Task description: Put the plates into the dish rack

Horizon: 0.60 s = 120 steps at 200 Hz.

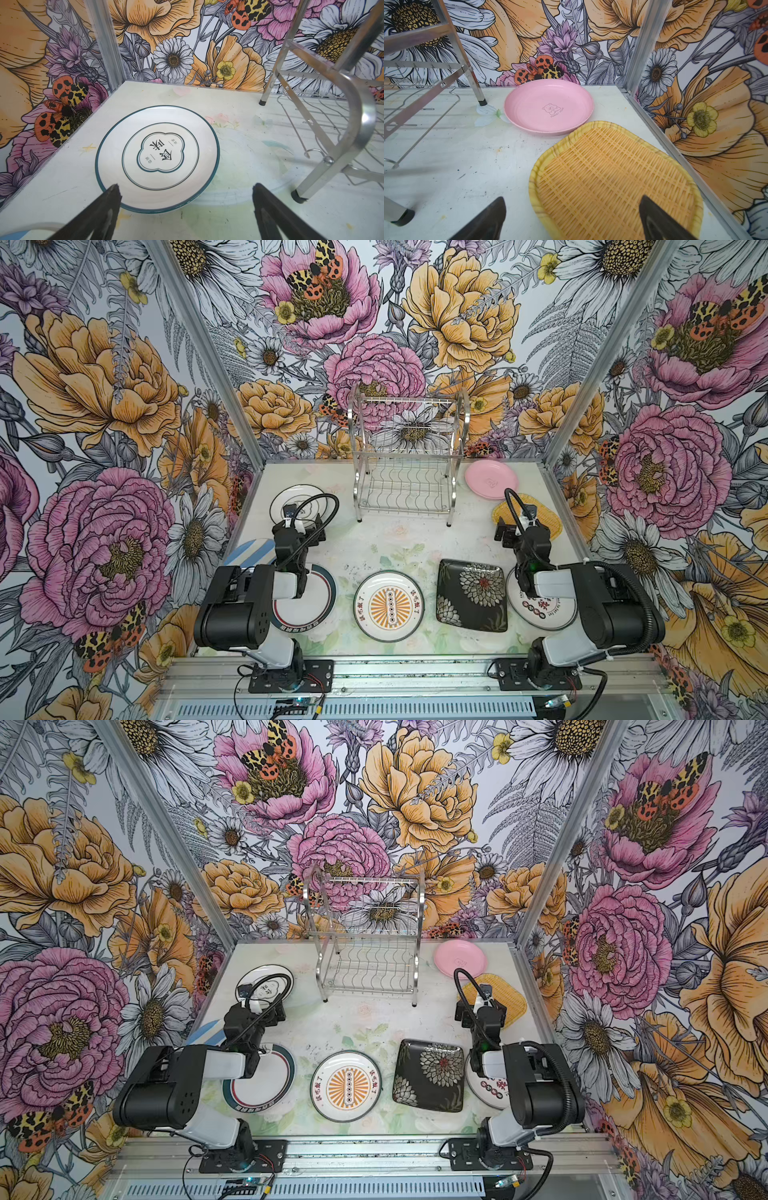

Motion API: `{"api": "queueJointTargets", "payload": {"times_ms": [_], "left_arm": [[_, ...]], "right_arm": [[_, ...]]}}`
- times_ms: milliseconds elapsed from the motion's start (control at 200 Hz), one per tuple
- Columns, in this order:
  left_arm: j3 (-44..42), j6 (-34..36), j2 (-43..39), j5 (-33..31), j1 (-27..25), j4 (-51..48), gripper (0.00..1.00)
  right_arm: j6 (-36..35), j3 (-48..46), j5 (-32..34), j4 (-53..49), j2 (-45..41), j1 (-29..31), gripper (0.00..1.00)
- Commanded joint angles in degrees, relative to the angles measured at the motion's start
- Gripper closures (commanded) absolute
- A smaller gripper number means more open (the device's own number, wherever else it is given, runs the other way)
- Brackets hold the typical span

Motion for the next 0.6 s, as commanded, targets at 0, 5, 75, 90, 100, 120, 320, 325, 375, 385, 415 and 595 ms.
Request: {"api": "queueJointTargets", "payload": {"times_ms": [0,5,75,90,100,120,320,325,375,385,415,595], "left_arm": [[0.96,0.8,0.15,1.3,0.04,0.17,0.01],[0.96,0.78,0.13,1.37,0.06,0.16,0.02],[0.96,0.76,0.19,1.42,0.0,0.18,0.01],[1.0,0.77,0.19,1.47,-0.01,0.18,0.01],[0.97,0.8,0.19,1.44,-0.01,0.23,0.01],[0.96,0.76,0.19,1.41,0.01,0.16,0.01],[0.96,0.84,0.19,1.08,-0.17,0.16,0.01],[0.96,0.84,0.19,1.08,-0.18,0.16,0.01],[0.96,0.82,0.19,1.13,-0.11,0.07,0.01],[0.96,0.84,0.19,1.2,-0.1,0.14,0.01],[0.96,0.85,0.19,1.17,-0.1,0.07,0.01],[0.87,1.28,0.19,-0.24,-0.77,0.31,0.01]], "right_arm": [[0.29,1.13,-0.56,0.65,0.25,-0.03,0.01],[0.29,1.13,-0.59,0.65,0.19,-0.03,0.01],[0.25,1.13,-0.6,0.65,0.22,-0.03,0.0],[0.22,1.13,-0.62,0.65,0.22,-0.03,0.01],[0.2,1.18,-0.56,0.65,0.25,-0.03,0.01],[0.24,1.14,-0.63,0.65,0.26,-0.03,0.0],[0.16,1.15,-0.64,0.65,0.19,-0.03,0.01],[0.21,1.14,-0.68,0.65,0.18,-0.03,0.01],[0.23,1.13,-0.7,0.65,0.25,-0.03,0.0],[0.25,1.13,-0.64,0.65,0.23,-0.03,0.01],[0.25,1.2,-0.65,0.65,0.21,-0.03,0.0],[0.26,1.42,-1.21,0.21,0.26,-0.23,0.01]]}}
